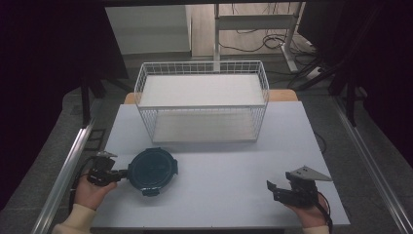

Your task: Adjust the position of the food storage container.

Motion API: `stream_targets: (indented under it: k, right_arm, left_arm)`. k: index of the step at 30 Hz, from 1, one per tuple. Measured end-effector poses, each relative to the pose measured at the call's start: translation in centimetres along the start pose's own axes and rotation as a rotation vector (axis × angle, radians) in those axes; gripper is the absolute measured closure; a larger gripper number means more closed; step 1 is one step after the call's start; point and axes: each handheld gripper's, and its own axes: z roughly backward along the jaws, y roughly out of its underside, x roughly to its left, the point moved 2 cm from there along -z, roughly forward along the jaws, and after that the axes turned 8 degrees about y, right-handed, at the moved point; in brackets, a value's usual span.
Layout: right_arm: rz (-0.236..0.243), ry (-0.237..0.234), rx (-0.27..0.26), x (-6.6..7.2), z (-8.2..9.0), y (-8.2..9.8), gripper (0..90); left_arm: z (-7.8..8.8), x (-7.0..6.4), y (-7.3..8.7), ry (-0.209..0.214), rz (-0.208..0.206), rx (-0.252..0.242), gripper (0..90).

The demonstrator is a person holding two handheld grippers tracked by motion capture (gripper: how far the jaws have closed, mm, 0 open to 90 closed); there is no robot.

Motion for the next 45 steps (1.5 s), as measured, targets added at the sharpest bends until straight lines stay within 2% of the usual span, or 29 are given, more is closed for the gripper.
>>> stream_targets:
  k: [11, 23, 30, 38, 45]
  right_arm:
    - [0.001, 0.001, -0.007, -0.1, 0.2, -0.1, 22.1]
    - [0.0, 0.003, -0.013, -0.2, 0.4, -0.2, 22.1]
    - [-0.004, 0.007, -0.019, -0.3, 0.4, -0.2, 22.1]
    - [-0.001, 0.005, -0.015, -0.1, 0.3, -0.1, 22.1]
    - [-0.003, 0.002, -0.011, -0.2, 0.2, -0.1, 22.1]
  left_arm:
    - [-1.8, -2.3, -1.3, 0.039, -0.026, -0.005, 90.0]
    - [-3.5, -5.5, -2.5, 0.086, -0.074, 0.017, 90.0]
    - [-4.4, -6.9, -3.1, 0.095, -0.094, 0.024, 90.0]
    - [-5.2, -8.3, -3.6, 0.103, -0.105, 0.029, 90.0]
    - [-6.3, -10.0, -4.3, 0.14, -0.114, 0.029, 90.0]
